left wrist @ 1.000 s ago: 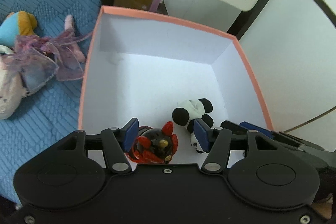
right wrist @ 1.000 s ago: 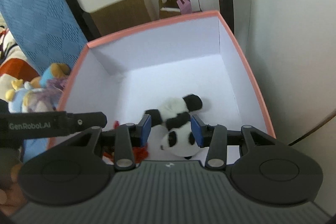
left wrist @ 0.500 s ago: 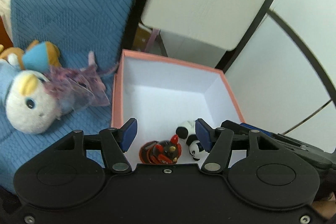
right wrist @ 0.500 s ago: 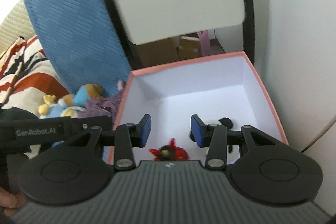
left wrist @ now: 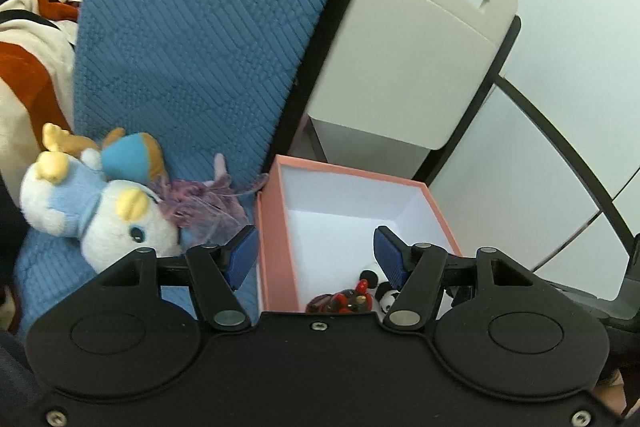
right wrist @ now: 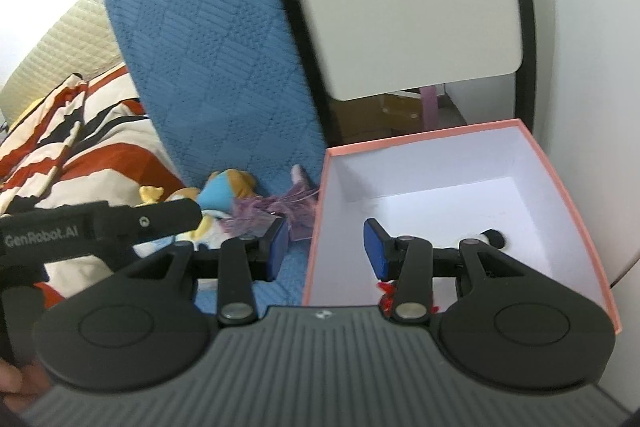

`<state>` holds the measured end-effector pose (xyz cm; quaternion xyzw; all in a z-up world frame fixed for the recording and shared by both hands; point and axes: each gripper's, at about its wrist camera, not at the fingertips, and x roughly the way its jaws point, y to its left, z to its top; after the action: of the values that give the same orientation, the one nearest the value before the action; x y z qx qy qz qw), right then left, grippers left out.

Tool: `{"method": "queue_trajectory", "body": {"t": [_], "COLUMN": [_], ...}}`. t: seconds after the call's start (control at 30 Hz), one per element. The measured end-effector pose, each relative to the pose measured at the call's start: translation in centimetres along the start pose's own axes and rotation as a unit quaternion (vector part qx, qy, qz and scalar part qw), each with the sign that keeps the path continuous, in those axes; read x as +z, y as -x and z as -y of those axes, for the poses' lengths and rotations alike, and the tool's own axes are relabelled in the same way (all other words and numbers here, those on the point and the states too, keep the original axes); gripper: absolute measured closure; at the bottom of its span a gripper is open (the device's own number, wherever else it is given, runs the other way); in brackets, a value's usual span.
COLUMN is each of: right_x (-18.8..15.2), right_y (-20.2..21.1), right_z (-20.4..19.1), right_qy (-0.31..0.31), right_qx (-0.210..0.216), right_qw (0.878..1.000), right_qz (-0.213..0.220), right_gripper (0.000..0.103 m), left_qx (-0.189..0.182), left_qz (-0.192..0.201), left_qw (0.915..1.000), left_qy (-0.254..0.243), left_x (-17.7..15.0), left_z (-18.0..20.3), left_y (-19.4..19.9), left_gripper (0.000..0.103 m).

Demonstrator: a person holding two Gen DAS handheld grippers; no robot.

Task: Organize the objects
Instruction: 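Withdraw both grippers from the box back toward the chair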

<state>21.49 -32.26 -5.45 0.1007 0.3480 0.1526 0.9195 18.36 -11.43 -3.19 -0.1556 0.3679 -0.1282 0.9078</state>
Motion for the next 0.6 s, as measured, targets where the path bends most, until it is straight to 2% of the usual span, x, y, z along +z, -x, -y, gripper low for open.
{"method": "queue_trajectory", "body": {"t": [0.6], "right_x": [-3.9], "right_y": [1.0], "right_z": [-5.2], "right_qy": [0.000], "right_qx": [0.010], "right_qw": [1.000], "right_qz": [-0.008], "right_gripper": [0.057], "left_qx": [0.014], "left_qz": [0.028], "left_qw": [0.9994], "left_qy": [0.018], "left_x": [-2.0], "left_z": [-6.5], "left_y": [5.5], "left_gripper": [0.042]}}
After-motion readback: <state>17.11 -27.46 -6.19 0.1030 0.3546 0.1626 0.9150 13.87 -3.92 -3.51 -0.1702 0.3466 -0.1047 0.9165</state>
